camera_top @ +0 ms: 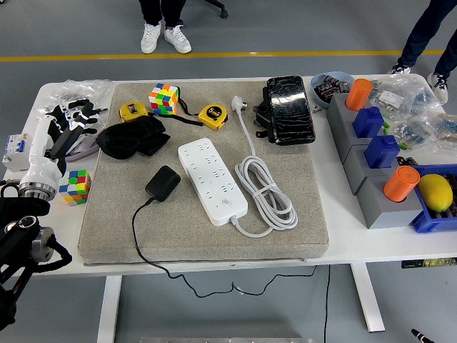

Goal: Put the plug near the board,insert it into the board,press the button,pull the plug out

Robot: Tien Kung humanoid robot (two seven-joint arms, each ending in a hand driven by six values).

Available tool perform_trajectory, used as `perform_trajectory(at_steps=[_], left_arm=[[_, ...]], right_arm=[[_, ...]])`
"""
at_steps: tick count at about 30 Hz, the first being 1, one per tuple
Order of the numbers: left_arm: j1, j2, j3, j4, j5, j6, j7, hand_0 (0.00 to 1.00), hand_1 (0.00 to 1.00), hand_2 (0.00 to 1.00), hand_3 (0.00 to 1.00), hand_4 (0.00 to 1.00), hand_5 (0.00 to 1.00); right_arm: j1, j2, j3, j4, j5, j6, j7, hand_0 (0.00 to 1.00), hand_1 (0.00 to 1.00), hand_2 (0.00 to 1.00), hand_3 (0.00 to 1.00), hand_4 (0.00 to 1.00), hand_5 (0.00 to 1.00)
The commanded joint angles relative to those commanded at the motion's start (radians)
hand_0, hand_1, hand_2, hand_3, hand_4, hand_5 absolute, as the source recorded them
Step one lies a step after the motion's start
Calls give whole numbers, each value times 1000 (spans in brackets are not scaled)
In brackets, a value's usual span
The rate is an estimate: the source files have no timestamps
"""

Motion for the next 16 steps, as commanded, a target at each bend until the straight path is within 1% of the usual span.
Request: perform_trajectory(at_steps=[16], left_arm=[[-8, 9, 8, -9, 2, 0, 6, 441, 573, 577, 651, 886, 559]], right_arm=[[8, -9, -18, 1, 3, 2, -4, 570, 643, 621, 546, 945, 518]])
